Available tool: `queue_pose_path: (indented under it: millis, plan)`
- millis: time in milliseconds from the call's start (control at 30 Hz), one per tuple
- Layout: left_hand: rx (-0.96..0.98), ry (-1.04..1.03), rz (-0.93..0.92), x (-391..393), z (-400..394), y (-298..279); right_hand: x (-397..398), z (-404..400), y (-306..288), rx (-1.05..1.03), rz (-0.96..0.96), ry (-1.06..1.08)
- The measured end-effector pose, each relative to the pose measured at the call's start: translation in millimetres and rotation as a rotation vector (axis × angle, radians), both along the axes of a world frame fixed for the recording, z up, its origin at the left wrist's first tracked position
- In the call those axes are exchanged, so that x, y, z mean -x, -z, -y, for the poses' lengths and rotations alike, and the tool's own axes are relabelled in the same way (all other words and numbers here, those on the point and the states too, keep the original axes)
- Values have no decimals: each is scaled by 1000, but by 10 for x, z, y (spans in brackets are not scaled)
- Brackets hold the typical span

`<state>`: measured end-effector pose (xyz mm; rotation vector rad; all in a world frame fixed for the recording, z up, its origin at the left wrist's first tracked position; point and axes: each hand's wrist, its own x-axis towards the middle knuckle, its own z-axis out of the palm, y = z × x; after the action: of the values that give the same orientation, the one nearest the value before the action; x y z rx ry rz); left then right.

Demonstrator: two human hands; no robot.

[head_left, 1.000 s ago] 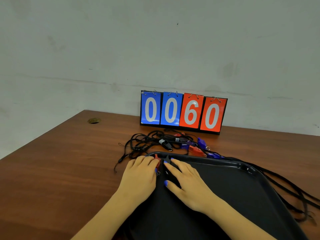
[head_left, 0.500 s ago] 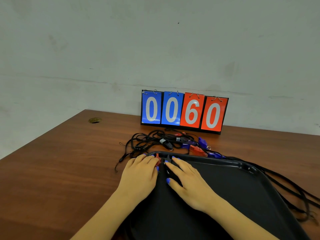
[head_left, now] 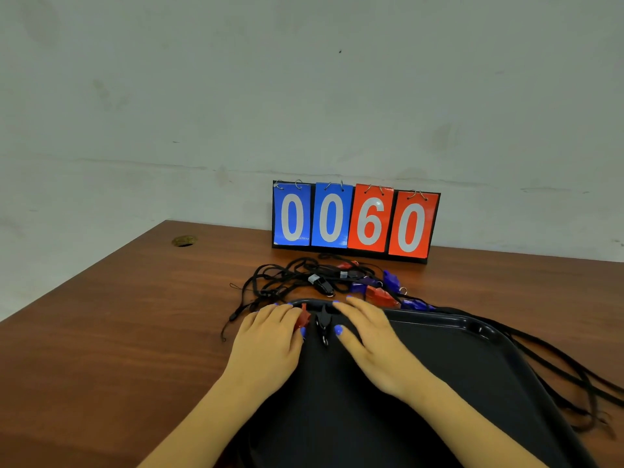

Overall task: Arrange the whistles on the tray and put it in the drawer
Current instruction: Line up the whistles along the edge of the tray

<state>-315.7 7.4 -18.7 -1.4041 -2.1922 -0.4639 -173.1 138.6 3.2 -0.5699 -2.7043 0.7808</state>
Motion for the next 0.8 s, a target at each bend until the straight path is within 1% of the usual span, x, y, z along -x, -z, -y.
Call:
queue_pose_path:
  millis: [133, 200, 233, 433, 633, 733, 800]
  plan:
    - [26, -34, 141, -34, 8, -106, -93, -300, -69, -185, -74, 167]
    - [44, -36, 277, 28, -7, -130, -168, -443, -82, -254, -63, 237]
    - [40, -27, 307, 60, -13, -142, -209, -509, -80, -266, -50, 268]
    - [23, -34, 437, 201, -224, -285, -371, -787, -31, -248, 1, 448]
    - [102, -76, 517, 307, -670, -353, -372, -825, 54, -214, 37, 407]
    - [149, -105, 578, 362, -869, -363, -359, -849, 74, -220, 41, 439]
    - [192, -126, 587, 364, -990, -344, -360, -881, 98, -227, 31, 483]
